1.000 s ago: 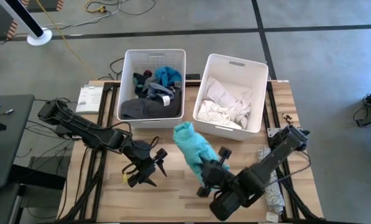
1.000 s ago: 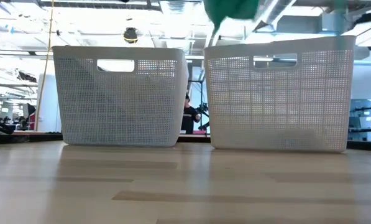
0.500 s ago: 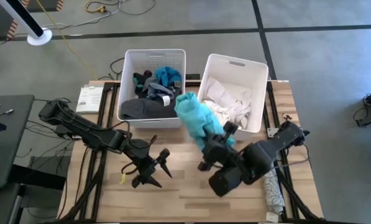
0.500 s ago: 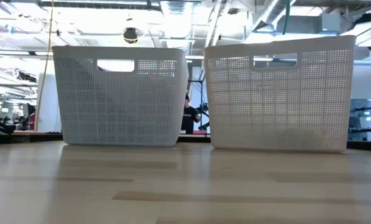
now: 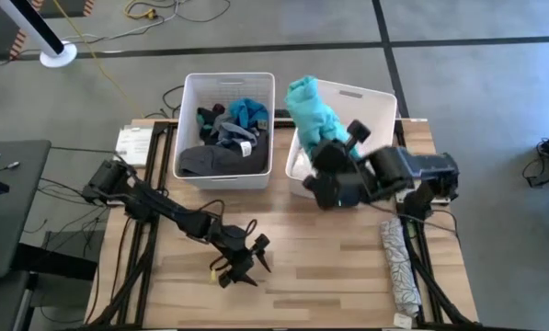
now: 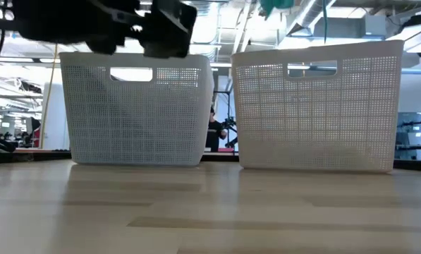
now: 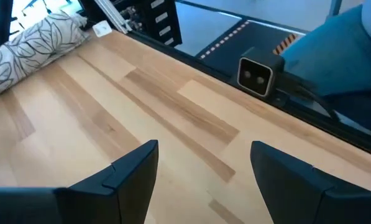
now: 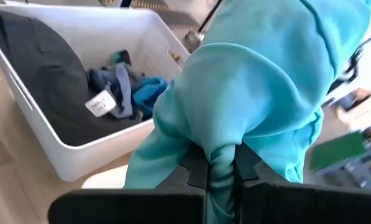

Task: Sort clothes
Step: Put the rolled light blue shorts into the left white bin

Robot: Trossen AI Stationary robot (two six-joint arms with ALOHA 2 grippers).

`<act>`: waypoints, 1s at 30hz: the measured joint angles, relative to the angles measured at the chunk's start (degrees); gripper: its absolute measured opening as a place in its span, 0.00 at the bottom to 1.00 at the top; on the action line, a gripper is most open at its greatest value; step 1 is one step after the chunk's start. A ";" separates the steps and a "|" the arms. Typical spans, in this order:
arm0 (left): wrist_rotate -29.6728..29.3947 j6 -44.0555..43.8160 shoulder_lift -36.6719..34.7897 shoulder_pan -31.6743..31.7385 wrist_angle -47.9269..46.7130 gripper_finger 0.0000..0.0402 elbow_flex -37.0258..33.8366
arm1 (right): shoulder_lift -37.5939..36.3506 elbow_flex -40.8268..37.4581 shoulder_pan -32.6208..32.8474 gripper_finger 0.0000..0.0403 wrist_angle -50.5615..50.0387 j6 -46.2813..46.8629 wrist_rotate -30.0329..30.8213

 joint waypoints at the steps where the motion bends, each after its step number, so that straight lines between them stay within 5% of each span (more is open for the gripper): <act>1: -0.01 -0.28 0.85 0.02 1.31 0.62 -0.01 | -0.43 0.00 -1.19 0.06 0.03 -0.10 -1.50; 19: -5.40 -5.67 3.22 1.68 7.11 0.62 0.02 | -0.98 -0.88 -19.60 0.06 0.30 -8.28 -16.40; 30: -5.25 -7.94 3.22 1.66 6.74 0.62 -1.53 | -1.36 -11.04 -30.89 0.06 0.30 -9.87 -22.39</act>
